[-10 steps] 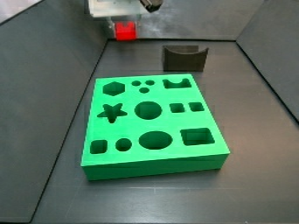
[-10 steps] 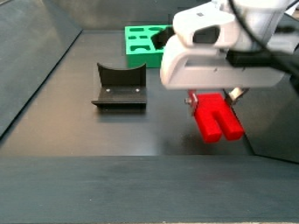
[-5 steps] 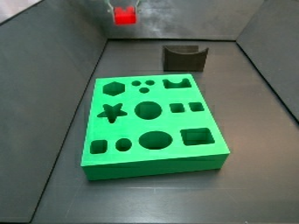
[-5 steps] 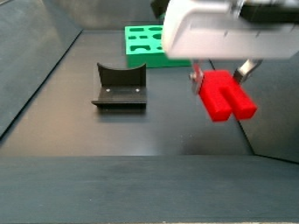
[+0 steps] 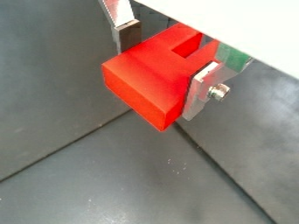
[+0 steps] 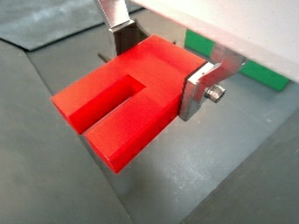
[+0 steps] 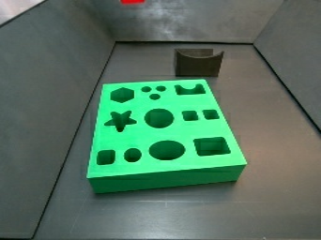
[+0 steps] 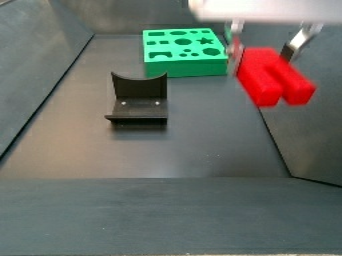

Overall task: Pick up the double-square object. Move up. Place the double-square object on the fixture. Regrasp the double-square object. Move to above the board. Insert the double-square object.
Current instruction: Place the double-square object on the fixture.

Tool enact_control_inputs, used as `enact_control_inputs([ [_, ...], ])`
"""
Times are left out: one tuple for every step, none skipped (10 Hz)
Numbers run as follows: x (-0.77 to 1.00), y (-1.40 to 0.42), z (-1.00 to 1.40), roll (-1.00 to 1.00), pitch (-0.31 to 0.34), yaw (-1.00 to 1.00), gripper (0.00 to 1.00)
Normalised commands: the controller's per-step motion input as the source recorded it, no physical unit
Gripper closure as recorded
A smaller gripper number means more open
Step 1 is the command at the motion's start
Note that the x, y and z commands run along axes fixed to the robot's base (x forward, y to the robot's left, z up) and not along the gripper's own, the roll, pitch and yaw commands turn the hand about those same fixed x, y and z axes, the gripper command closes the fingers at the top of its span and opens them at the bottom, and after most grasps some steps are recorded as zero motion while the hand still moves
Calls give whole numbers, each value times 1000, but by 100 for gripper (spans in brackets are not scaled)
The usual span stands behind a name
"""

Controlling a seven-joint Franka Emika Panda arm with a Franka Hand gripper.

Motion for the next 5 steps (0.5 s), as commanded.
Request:
enact_control_inputs([
  [9, -4, 273, -53, 54, 2, 100],
  [1000, -813, 125, -221, 294, -500, 100],
  [1000, -806, 111, -220, 299, -484, 100],
  [1000, -720, 111, -194, 258, -314, 100],
  [1000, -645, 96, -174, 206, -194, 100],
])
